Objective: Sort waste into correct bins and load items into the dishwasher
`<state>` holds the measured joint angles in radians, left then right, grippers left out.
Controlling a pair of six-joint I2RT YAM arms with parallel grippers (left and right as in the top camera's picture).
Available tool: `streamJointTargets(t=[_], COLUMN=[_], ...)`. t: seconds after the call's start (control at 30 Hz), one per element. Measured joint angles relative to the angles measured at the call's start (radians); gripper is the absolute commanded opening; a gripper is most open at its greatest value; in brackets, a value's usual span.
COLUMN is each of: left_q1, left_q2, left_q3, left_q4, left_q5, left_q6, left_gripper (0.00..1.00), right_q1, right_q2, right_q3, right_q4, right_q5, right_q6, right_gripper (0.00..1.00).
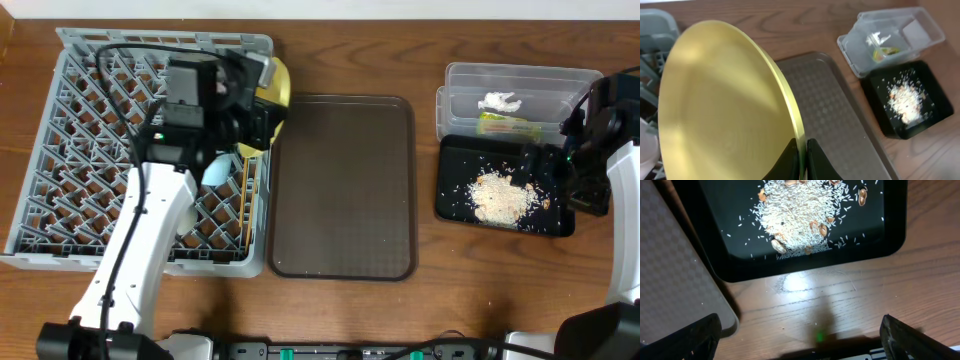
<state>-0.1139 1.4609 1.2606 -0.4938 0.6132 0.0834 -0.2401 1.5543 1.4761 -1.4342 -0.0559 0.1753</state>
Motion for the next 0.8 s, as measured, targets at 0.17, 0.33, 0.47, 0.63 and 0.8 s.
streamJointTargets(t=[0.17,0.33,0.47,0.63,0.8], left_q1=[0.016,0.015,0.014,0.014,0.014], left_q2=[0.033,0.089,0.103,0.103,0.103], left_q3=[0.000,0.000,0.000,0.000,0.000], left_q4=[-0.004,-0.004,-0.002,0.006,0.019], left_q5=[0.032,0.050,0.062,0.062,0.068], left_q6=[-0.009,-0.009,-0.018,-0.032,-0.051], left_gripper=[0.08,0.08,0.08,0.07,0.08], right_q1=[0.000,0.000,0.000,0.000,0.000], right_q2=[0.000,0.000,0.000,0.000,0.000], right_q3=[0.000,0.000,0.000,0.000,0.000], right_q4=[0.000,0.000,0.000,0.000,0.000], right_q5=[0.000,0.000,0.000,0.000,0.000], right_q6=[0.000,0.000,0.000,0.000,0.000], right_gripper=[0.99,0.99,0.99,0.99,0.99])
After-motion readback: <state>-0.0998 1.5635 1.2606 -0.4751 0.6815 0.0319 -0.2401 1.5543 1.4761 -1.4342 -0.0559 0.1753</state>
